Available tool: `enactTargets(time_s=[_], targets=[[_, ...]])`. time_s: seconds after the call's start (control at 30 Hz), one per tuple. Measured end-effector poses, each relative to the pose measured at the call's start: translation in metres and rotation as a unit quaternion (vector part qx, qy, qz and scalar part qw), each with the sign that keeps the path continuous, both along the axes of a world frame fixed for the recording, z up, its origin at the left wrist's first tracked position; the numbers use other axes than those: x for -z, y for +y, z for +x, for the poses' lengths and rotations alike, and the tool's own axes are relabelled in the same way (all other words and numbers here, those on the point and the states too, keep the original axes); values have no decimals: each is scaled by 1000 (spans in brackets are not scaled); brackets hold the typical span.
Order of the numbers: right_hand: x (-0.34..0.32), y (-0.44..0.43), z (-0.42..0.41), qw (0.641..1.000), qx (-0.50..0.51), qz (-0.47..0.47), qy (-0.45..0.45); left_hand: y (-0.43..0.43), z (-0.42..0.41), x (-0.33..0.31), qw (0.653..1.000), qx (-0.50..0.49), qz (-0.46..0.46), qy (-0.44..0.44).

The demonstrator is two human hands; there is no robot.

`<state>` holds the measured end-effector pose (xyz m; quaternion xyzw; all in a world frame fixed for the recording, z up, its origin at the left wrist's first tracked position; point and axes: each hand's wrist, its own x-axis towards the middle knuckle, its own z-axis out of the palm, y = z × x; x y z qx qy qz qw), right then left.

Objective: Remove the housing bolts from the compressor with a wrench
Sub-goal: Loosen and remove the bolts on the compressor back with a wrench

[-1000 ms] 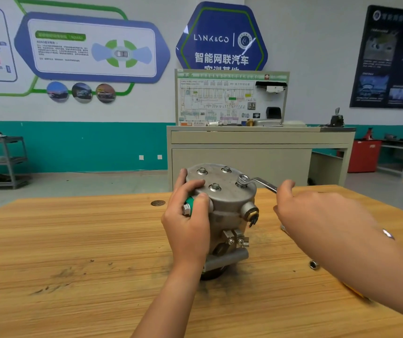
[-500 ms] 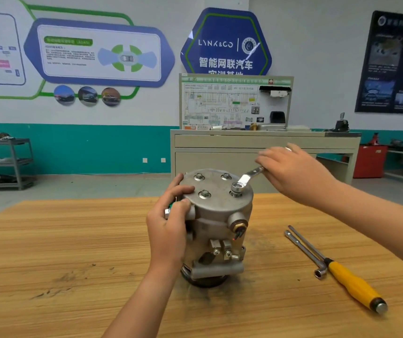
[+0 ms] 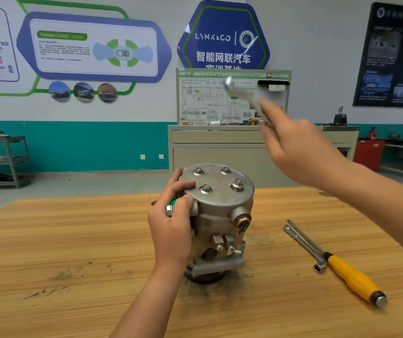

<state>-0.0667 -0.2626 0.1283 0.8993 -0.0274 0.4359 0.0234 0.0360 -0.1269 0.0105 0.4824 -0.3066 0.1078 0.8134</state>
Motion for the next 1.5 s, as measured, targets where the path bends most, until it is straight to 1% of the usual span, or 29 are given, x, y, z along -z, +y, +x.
enactTargets(time_s=[0.03, 0.1, 0.17, 0.23, 0.37, 0.53, 0.67, 0.77, 0.83, 0.87, 0.93, 0.97, 1.03, 1.1, 1.2, 1.27, 1.3, 1.33, 1.37, 1.4, 1.43, 1.47, 1.5], targets=[[9, 10, -18, 997, 44, -40, 53, -1, -1, 0, 1000, -3, -5, -2], [28, 20, -47, 973, 151, -107, 138, -2, -1, 0, 1000, -4, -11, -3], [39, 23, -61, 947, 221, -158, 174, -2, -3, 0, 1000, -4, -17, -2], [42, 25, -64, 928, 260, -177, 197, -1, -4, 2, 1000, -4, -25, 3], [44, 24, -57, 917, 275, -180, 225, 2, -4, 4, 999, -9, -35, 11], [37, 40, -46, 885, 299, -238, 265, 1, -6, 6, 998, -14, -54, 29], [43, 51, -40, 877, 305, -231, 290, -3, -10, 7, 999, -25, -26, 15], [48, 34, -48, 885, 291, -265, 251, 0, -7, 8, 1000, -23, -18, 2], [50, 20, -55, 905, 271, -235, 229, 3, -2, 5, 1000, -16, -15, -4], [53, 10, -57, 922, 247, -221, 198, 3, 1, 3, 1000, -8, -12, -4], [60, -14, -50, 948, 182, -248, 85, 4, 4, -1, 1000, 3, -6, 0], [62, -26, -43, 953, 151, -258, 45, 5, 4, -1, 1000, 2, -5, -1], [60, -44, -20, 957, 122, -262, -3, 4, 3, -1, 1000, -4, -9, -1], [45, -51, 13, 962, 108, -250, 0, 1, 1, 0, 1000, -9, -10, 2], [22, -41, 60, 972, 17, -225, 67, -3, 0, -2, 1000, -8, 10, -1], [18, -37, 76, 972, -24, -215, 89, -5, 1, -3, 1000, -8, 17, -9], [18, -37, 78, 977, -22, -198, 82, -6, 1, -4, 1000, -8, 19, -11], [17, -38, 76, 986, -8, -157, 51, -7, 2, -5, 1000, -5, 20, -10], [15, -41, 71, 997, 13, -82, 5, -7, 2, -6, 1000, -1, 18, -7], [12, -42, 63, 999, 21, 5, -43, -6, 3, -7, 1000, 2, 14, -4], [9, -41, 51, 993, 15, 79, -81, -6, 4, -8, 1000, 4, 11, -2], [9, -39, 36, 988, 2, 118, -102, -5, 5, -8, 1000, 4, 9, -2], [10, -33, 20, 991, 11, 99, -90, -4, 6, -7, 1000, 3, 8, -4]])
